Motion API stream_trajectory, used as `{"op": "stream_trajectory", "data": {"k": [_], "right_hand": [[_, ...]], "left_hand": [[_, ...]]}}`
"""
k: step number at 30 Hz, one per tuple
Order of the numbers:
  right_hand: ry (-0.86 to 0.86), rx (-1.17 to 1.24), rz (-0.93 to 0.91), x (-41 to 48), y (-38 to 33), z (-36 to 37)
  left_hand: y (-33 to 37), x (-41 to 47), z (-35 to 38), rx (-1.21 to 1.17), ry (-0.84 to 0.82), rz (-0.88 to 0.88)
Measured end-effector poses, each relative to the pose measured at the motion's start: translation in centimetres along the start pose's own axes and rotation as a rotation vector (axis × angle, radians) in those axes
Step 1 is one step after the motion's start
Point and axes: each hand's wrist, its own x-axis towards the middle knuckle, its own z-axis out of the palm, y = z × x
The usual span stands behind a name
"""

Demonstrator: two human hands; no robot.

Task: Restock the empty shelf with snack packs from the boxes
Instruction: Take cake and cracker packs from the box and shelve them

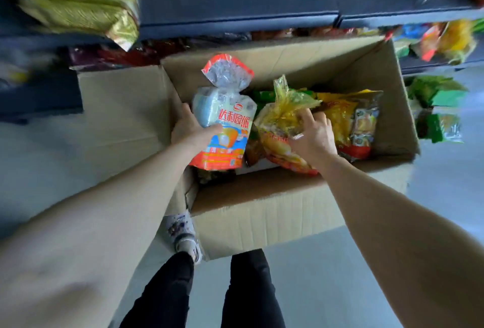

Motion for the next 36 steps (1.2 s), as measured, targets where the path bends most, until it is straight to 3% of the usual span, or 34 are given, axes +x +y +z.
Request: {"op": "stream_trajectory", "data": {"k": [5, 11, 21, 26, 36], "right_hand": [[0.115, 0.126, 0.044, -5.3, -4.9, -10.1], [0.139, 0.263, 0.034, -8.8, -9.8, -20.8], [0.255, 0.484, -0.323, -12.4, -14.5, -37.2], [0.366, 0.614, -0.481, -14.3, -17.5, -43.7], [0.352, 0.985, -0.629, -17.0, -23.7, -56.6]], "left_hand": [[2.8, -5.6, -8.2, -0.250, -0.037, 0.051], [6.5, -11.4, -16.1, -0.376, 0.037, 0.152], [11.8, -18.5, -27.3, -0.699, 0.103, 0.344], [14.6, -22.1, -32.7, -0.726, 0.203, 0.462], [19.7, -29.5, -45.5, -0.827, 0.360, 0.696]]}}
